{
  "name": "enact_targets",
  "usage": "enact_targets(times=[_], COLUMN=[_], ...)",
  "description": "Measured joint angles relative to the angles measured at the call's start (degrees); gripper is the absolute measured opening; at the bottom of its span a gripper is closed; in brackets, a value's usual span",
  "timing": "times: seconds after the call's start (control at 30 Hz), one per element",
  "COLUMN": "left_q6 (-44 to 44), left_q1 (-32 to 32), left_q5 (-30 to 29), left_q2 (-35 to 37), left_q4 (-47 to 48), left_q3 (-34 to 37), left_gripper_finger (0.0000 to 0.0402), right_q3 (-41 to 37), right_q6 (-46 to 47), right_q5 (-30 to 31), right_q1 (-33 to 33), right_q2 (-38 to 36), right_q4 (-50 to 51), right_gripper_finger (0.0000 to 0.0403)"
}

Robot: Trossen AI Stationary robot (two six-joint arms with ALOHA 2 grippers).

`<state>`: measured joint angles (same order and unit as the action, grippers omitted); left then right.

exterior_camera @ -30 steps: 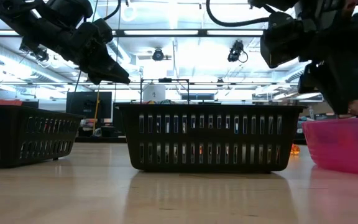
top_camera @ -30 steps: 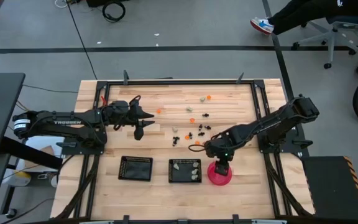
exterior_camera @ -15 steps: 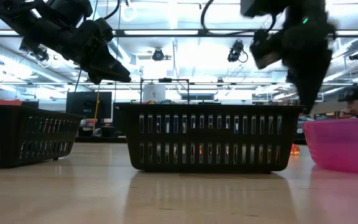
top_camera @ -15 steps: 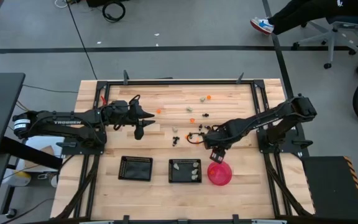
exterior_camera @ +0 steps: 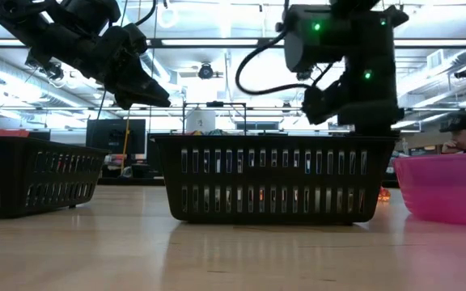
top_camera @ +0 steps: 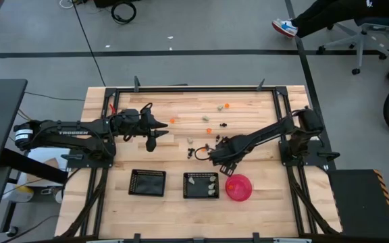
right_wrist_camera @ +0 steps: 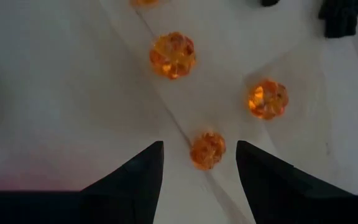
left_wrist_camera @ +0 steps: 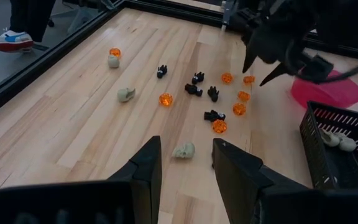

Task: Sort Halloween decoration
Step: Put the orange pumpkin toy into the pink bowl

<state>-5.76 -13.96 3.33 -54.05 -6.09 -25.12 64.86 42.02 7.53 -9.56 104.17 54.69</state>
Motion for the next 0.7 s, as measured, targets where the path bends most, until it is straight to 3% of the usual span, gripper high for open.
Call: enact_targets(times=[0.37, 0.7], left_q6=[0.17, 0.15], left_q1=[0.00, 0.02], left_q5=[0.00, 0.00], left_q2=[0.00, 0.01], left_q4=[0.74, 0.89], left_q3=[0.01, 0.00], left_gripper_finger=[0.0116, 0.0116], right_q3=[0.23, 0.06], right_q6=[0.43, -1.83], right_q5=[-1.62, -3.23], right_q1=[0.90, 1.42], right_q2=[3.27, 3.29], right_q4=[1.08, 0.19], right_gripper_finger=[0.0197, 0.0110])
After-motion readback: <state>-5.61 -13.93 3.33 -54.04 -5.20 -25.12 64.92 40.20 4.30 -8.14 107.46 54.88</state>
